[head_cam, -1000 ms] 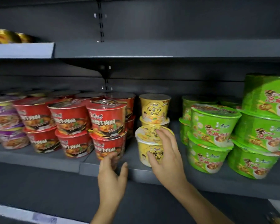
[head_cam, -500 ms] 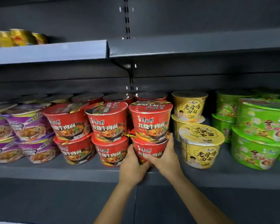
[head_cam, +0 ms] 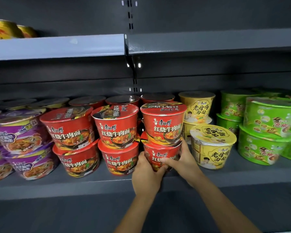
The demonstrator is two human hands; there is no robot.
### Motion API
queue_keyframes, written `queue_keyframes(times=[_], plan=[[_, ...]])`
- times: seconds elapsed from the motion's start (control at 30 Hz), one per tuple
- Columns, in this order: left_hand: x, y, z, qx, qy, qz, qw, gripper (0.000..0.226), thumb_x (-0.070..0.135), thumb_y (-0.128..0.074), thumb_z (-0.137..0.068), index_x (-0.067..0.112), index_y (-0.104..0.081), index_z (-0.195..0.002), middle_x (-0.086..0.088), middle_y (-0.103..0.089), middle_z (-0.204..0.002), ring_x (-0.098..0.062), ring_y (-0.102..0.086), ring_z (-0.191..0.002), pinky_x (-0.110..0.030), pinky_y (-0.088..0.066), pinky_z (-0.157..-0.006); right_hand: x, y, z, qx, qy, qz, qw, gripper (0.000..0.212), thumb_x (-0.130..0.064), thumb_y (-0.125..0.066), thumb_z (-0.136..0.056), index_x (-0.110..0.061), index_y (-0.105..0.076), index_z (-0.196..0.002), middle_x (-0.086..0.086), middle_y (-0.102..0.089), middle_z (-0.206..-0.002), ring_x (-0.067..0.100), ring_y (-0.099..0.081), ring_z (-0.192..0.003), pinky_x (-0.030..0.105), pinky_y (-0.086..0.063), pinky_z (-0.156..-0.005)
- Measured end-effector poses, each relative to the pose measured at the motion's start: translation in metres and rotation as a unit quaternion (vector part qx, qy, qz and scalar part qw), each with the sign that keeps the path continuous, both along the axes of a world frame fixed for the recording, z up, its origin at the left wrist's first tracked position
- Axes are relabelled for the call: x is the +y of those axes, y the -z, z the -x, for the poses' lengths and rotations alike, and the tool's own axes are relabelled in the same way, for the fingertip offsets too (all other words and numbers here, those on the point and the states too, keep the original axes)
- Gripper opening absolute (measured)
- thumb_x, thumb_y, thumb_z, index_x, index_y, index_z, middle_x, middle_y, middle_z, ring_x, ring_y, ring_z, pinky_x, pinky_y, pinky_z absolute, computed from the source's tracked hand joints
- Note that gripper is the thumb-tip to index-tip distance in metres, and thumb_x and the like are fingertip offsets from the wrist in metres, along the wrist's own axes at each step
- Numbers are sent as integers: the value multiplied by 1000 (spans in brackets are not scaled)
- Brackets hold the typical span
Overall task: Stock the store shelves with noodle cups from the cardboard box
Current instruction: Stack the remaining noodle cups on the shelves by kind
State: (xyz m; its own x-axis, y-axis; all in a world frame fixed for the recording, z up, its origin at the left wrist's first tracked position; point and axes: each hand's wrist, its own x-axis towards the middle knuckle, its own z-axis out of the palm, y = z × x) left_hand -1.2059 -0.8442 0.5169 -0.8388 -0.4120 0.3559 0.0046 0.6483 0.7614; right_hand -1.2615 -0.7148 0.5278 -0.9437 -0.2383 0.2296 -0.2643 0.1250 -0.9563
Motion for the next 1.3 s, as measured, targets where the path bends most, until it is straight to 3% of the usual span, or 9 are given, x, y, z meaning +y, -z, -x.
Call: queue_keyframes(times=[0.17,0.5,0.6,0.67,0.7,0.8,0.9,1.1,1.3], plan=[[1,2,-1,-5,2,7,1000,70,46,-76,-73,22,-41,-129,7,-60,-121,-12,-59,-109,-26,-48,-88,1,1,0,-2,-8,5,1000,96,-26,-86,-67,-39,-27,-141,-21,-58,-122,-5,-58,-108,22,-53,-81],[-5,5,-3,6,34,36,999,64,39,-74,-78,21,-41,-130,4,-59,-124,-12,-58,-112,-25,-47,-93,-3,1,-5,32,33,-45,998,92,-31,-85,-67,-33,-29,-140,-19,-56,-119,-4,-57,-103,7,-49,-62],[-10,-2,-14,19,59,43,997,56,36,-73,-80,22,-47,-128,8,-61,-119,-7,-58,-107,-16,-44,-89,-1,-2,-11,42,52,-80,995,97,-39,-85,-64,-31,-28,-142,-14,-54,-129,4,-54,-116,17,-52,-81],[-21,1,-30,51,56,56,996,40,32,-72,-81,22,-60,-118,11,-65,-110,-3,-59,-98,-15,-47,-83,-2,-1,-24,89,127,-121,980,99,-40,-83,-66,-24,-27,-145,-7,-46,-141,10,-44,-129,32,-44,-101],[-32,4,-38,78,39,58,995,33,28,-73,-81,21,-65,-112,10,-66,-106,-4,-60,-93,-20,-51,-81,-6,0,-33,119,177,-130,968,94,-34,-83,-69,-19,-30,-145,-4,-44,-141,13,-41,-131,32,-40,-104],[-64,10,-59,133,-22,-3,991,29,15,-74,-80,17,-65,-107,9,-61,-100,-9,-61,-90,-33,-55,-80,-23,2,-69,218,234,-119,940,65,-14,-78,-75,-16,-49,-132,-12,-48,-122,10,-50,-115,9,-37,-89],[-98,11,-60,107,-28,-20,994,52,14,-73,-81,16,-52,-128,9,-53,-113,-11,-55,-106,-34,-51,-92,-64,6,-81,245,197,-143,939,54,-15,-76,-77,-18,-55,-127,-18,-50,-117,-6,-46,-108,-5,-31,-85],[-130,7,-43,35,71,-42,996,78,23,-71,-81,34,-27,-143,15,-49,-135,-4,-48,-124,-33,-45,-103,-136,8,-71,141,150,-100,974,76,-31,-73,-79,-24,-33,-145,-13,-45,-140,5,-42,-129,34,-40,-107],[-146,4,-34,13,108,-41,993,82,17,-69,-83,34,-21,-147,14,-49,-137,-6,-50,-124,-21,-41,-101,-151,9,-62,95,159,-80,979,83,-43,-70,-76,-25,-29,-146,-11,-48,-139,8,-47,-127,37,-43,-105]])
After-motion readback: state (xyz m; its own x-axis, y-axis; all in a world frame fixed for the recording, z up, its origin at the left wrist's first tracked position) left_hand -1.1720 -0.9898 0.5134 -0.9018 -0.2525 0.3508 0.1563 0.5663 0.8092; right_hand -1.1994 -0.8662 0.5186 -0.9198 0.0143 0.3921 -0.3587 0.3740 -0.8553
